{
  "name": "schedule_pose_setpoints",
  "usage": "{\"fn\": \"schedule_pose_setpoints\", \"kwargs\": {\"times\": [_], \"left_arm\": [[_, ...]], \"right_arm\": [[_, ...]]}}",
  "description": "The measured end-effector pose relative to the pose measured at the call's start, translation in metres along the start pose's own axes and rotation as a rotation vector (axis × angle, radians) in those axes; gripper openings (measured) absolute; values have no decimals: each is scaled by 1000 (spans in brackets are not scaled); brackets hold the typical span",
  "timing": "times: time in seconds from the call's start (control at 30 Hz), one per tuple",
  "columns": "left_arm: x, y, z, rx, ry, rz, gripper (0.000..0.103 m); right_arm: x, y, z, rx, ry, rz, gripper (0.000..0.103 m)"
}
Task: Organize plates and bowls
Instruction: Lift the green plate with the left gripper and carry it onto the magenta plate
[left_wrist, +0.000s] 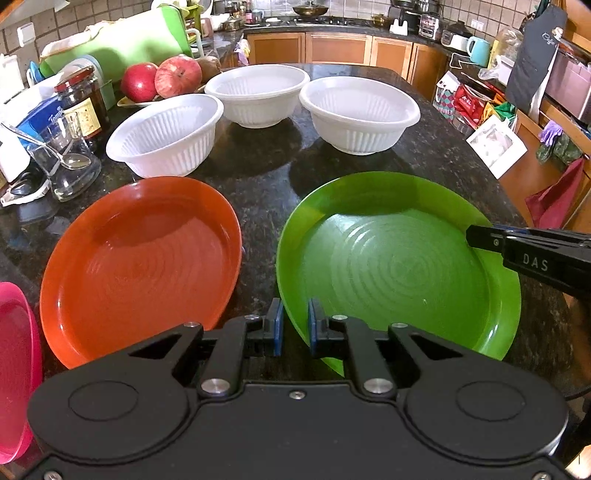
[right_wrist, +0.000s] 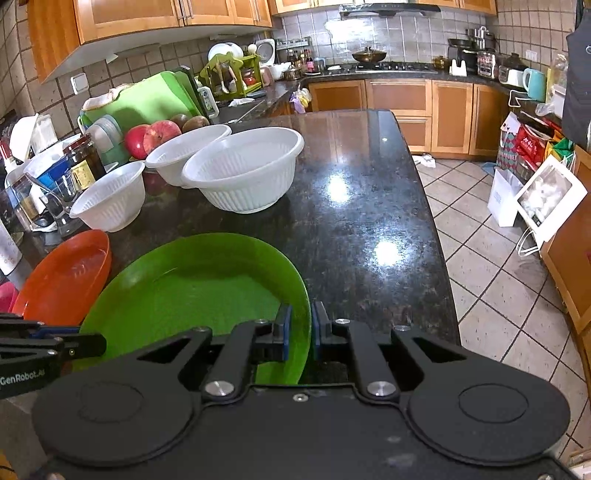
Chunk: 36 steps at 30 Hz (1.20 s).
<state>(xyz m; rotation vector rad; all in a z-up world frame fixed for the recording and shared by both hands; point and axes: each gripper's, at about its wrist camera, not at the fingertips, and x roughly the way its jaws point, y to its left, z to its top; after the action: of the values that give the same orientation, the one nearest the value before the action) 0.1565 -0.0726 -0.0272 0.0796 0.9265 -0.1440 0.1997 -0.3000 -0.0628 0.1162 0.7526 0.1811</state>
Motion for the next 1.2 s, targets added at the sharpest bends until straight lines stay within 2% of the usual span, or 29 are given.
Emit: {"fn": "schedule_pose_setpoints", "kwargs": {"times": [0.2,0.33,0.67,0.9,1.2], "left_arm": [[-1,0,2,-18,2,-11,17],[-11,1,1,-6,-28,-10,17],[-33,24,-6,-7,-82,-2,17],[-55,62,-18,3,-115,-4,17],[-94,136,-47,-20,-172,94,17]], "right_arm": [[-5,4,1,6,-11,-26,13],[-14,9,2,11,-35,-28,14],[-34,47,0,-14,-93,-31,14],[-48,99,-7,-19,-124,-21,14],[-42,200,-17,-56,-118,68,14]]}}
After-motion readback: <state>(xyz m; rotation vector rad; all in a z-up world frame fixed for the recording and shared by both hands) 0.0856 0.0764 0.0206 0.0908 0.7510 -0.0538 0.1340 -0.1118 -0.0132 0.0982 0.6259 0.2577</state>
